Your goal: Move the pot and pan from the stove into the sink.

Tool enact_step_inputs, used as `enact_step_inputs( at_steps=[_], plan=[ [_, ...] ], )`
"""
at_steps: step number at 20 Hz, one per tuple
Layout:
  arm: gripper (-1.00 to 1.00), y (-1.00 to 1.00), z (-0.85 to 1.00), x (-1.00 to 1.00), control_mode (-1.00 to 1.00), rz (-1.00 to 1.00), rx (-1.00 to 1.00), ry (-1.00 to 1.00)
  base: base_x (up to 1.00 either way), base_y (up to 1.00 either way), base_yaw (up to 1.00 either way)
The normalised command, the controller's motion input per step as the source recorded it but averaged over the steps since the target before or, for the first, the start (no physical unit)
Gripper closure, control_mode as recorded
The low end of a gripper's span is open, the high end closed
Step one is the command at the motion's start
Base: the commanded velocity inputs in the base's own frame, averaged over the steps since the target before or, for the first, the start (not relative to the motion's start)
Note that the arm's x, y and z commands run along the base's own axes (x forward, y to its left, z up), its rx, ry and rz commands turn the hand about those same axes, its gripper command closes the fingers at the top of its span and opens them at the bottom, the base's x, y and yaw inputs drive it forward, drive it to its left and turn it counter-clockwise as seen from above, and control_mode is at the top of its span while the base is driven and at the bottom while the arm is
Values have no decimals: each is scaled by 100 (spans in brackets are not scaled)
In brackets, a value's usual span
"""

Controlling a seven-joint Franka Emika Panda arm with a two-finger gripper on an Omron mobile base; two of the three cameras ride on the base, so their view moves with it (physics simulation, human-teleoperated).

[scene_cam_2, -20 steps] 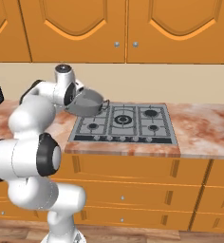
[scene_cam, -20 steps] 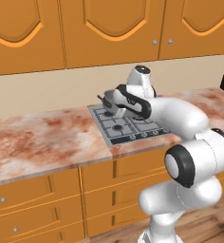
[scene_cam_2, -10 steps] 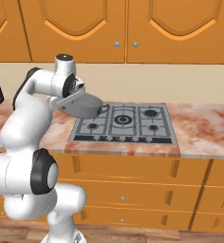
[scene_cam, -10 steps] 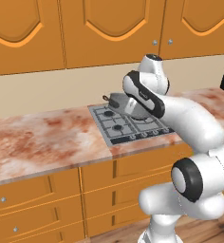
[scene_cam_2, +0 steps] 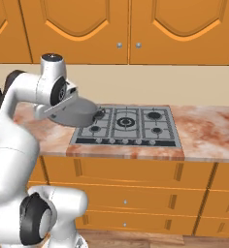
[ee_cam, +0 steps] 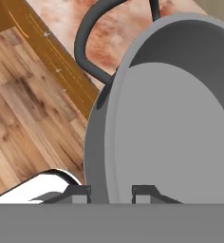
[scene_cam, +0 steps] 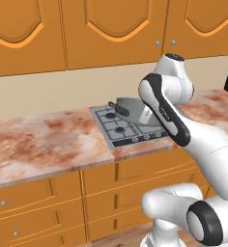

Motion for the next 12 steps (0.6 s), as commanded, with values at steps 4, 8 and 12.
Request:
enact_step_inputs(
  at_steps=[4,8,12],
  plan=[
    [100,-5,26,-88,-100,7,0,-24,0,0,0],
    [100,-7,8,-88,-100,8,0,-24,0,0,0],
    [100,-11,0,-90,-100,9,-1,-21,0,0,0]
  ],
)
